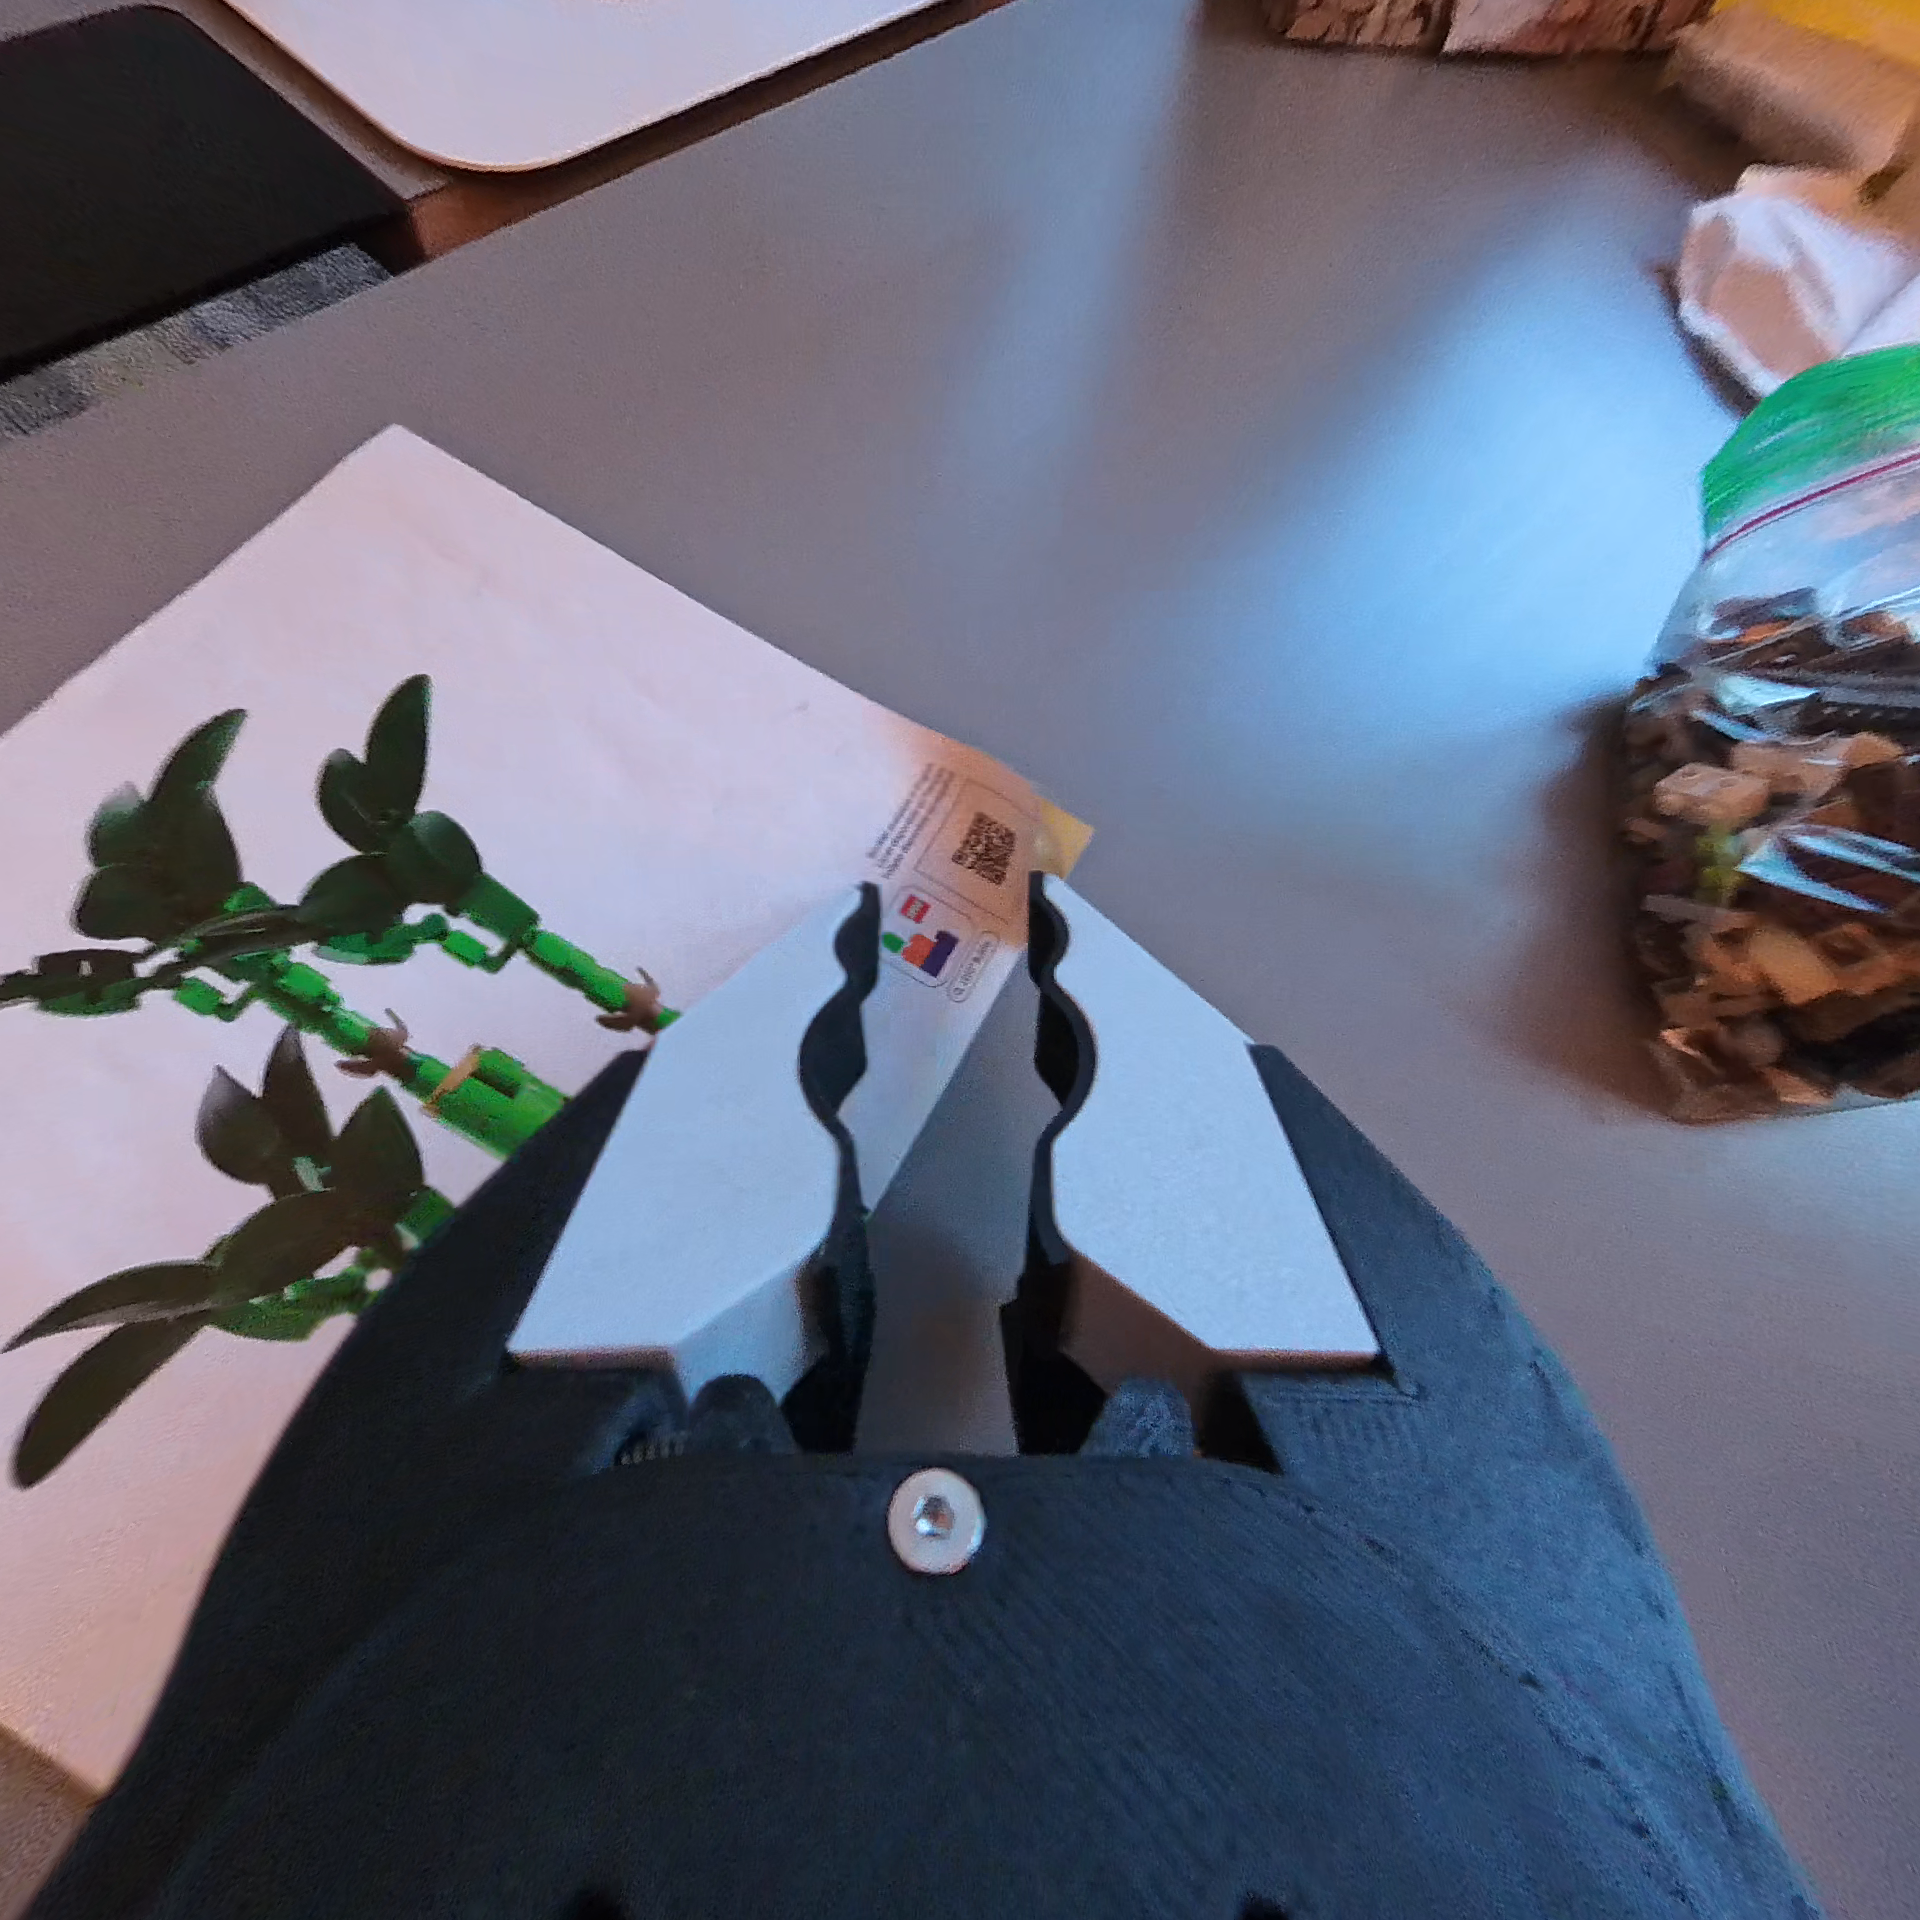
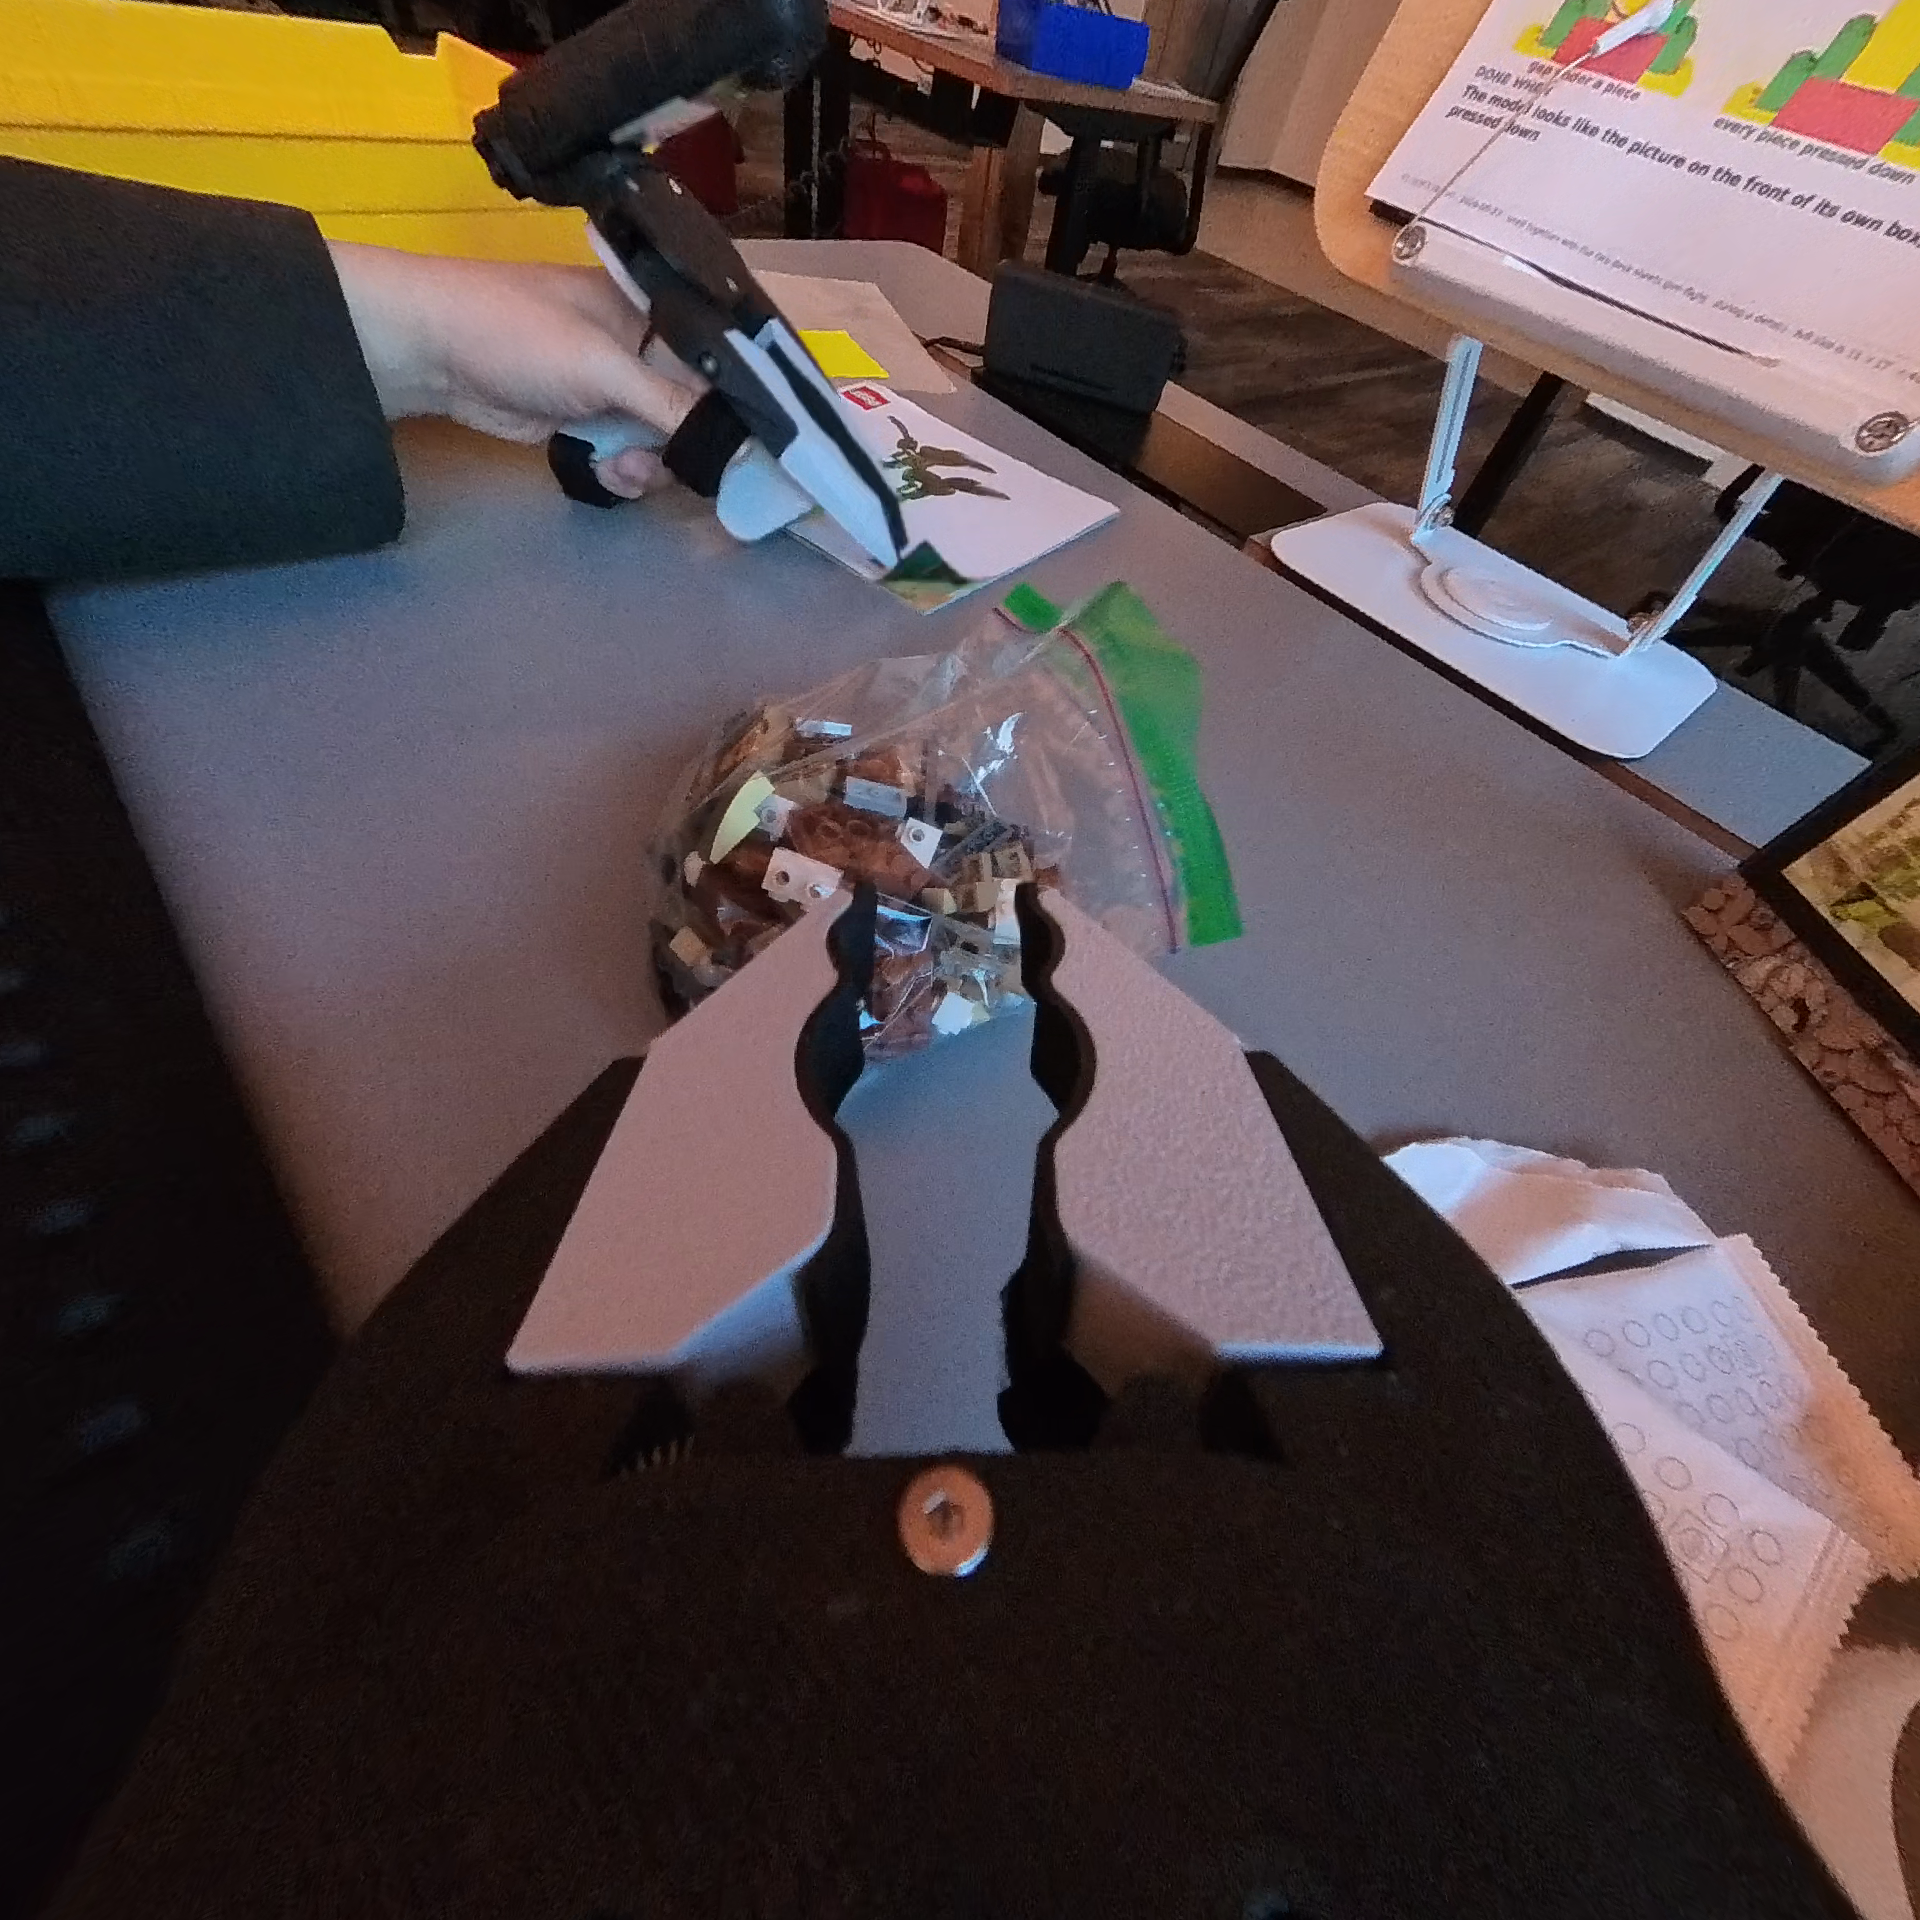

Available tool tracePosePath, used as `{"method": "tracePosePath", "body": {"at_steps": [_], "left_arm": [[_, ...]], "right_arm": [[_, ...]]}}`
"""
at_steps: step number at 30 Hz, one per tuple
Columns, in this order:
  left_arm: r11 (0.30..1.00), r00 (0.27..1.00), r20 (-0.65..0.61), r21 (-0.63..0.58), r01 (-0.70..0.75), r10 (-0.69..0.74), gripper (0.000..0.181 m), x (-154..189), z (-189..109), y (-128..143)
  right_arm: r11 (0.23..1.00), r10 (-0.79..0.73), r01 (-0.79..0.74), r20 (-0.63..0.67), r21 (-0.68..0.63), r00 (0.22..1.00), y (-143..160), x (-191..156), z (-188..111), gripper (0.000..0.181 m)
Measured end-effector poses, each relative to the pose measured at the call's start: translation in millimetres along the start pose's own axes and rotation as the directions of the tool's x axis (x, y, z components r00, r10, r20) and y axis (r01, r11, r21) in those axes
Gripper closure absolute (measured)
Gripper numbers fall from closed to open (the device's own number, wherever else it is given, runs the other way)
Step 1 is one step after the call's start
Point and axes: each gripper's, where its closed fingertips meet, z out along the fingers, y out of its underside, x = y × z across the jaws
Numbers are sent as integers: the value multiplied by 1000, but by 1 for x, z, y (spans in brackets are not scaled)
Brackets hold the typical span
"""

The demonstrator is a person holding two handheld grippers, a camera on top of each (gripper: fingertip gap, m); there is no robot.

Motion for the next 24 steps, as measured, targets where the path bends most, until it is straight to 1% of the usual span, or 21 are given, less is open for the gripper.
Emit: {"method": "tracePosePath", "body": {"at_steps": [2,3,4,5,9,13,18,21,24], "left_arm": [[999,1000,0,21,31,-31,159,-3,-2,-2],[999,999,11,32,34,-35,165,-5,-3,-4],[999,999,18,44,29,-30,177,-6,-5,-5],[998,999,25,60,18,-19,181,-7,-7,-8],[994,998,64,105,15,-21,181,-14,-12,-17],[994,998,29,101,45,-48,181,-10,-11,-17],[987,998,17,150,61,-64,181,-6,-22,-32],[979,994,67,187,77,-91,181,-17,-30,-36],[963,984,84,235,131,-155,181,-26,-40,-41]], "right_arm": [[1000,-5,5,1,-9,1000,2,-1,1,154],[1000,-8,8,4,-12,1000,2,-1,1,154],[1000,-11,11,5,-15,1000,3,-2,2,154],[1000,-15,15,5,-18,1000,3,-2,2,154],[999,-24,24,5,-25,1000,5,-3,2,154],[999,-31,31,2,-31,1000,6,-2,2,154],[998,-46,46,0,-35,999,6,-3,2,154],[998,-54,54,-2,-34,999,6,-3,2,155],[998,-55,55,-1,-33,998,6,-3,2,154]]}}
